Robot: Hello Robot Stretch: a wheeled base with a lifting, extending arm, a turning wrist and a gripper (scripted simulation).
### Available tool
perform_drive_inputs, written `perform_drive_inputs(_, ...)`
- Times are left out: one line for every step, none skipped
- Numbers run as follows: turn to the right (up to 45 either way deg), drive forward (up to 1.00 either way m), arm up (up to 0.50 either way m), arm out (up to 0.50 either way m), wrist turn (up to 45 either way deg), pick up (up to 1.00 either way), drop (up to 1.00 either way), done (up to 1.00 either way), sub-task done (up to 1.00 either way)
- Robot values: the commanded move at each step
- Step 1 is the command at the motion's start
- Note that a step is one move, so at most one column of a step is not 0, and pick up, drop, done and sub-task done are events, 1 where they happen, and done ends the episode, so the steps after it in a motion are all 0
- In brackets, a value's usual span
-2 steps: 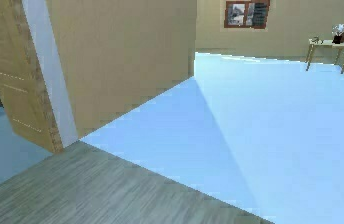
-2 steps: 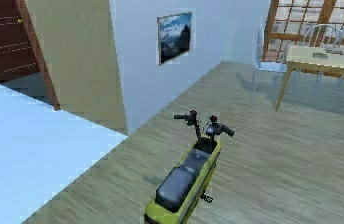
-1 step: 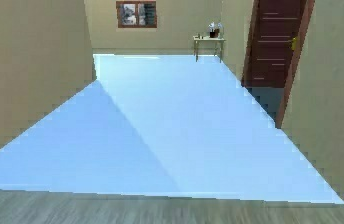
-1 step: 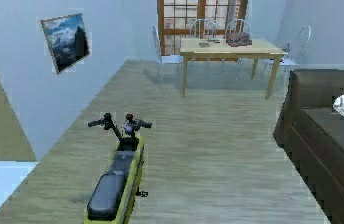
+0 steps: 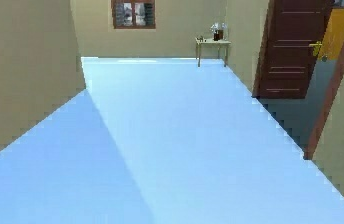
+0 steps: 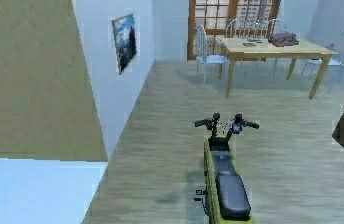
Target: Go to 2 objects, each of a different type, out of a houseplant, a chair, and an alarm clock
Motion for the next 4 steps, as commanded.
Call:
perform_drive_inputs(9.0, 0.0, 0.0, 0.0, 0.0, 0.0, 0.0, 0.0, 0.0)
perform_drive_inputs(0.0, 1.0, 0.0, 0.0, 0.0, 0.0, 0.0, 0.0, 0.0)
perform_drive_inputs(3.0, 0.0, 0.0, 0.0, 0.0, 0.0, 0.0, 0.0, 0.0)
perform_drive_inputs(0.0, 1.0, 0.0, 0.0, 0.0, 0.0, 0.0, 0.0, 0.0)
